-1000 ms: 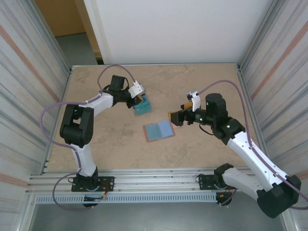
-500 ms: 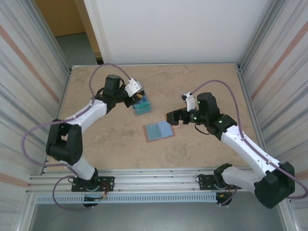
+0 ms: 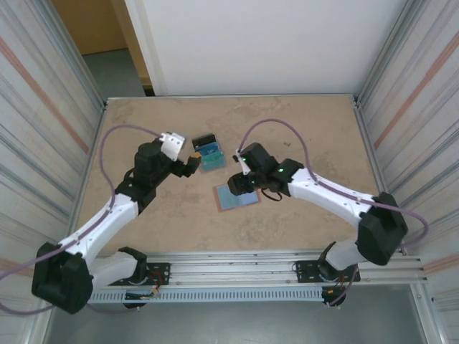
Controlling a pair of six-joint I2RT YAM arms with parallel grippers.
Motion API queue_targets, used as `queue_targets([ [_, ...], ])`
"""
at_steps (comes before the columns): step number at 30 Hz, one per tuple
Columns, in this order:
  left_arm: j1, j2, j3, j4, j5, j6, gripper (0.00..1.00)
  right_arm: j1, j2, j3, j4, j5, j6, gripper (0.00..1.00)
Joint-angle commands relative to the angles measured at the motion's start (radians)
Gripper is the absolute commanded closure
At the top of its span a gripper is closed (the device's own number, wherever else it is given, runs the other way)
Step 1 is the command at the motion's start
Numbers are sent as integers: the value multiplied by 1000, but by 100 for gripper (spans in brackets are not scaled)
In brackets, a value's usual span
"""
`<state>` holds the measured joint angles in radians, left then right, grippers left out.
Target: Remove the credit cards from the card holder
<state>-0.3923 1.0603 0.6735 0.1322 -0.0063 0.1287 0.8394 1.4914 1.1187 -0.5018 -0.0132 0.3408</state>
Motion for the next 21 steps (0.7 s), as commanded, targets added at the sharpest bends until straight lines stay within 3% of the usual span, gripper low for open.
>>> queue_targets([
  [1,44,-84,-61,16,-103,-177,1,43,87,60,-70,57,29,42],
  [5,116,-155,-124,-8,-47,-283,1,71,205,117,-65,20,35,43],
  [9,132,-233,-196,1,-117,-402,1,82,300,173,-81,6,33,44],
  [21,136,-251,-206,-43,-93,-431,1,85,461,248,-118,35,30,42],
])
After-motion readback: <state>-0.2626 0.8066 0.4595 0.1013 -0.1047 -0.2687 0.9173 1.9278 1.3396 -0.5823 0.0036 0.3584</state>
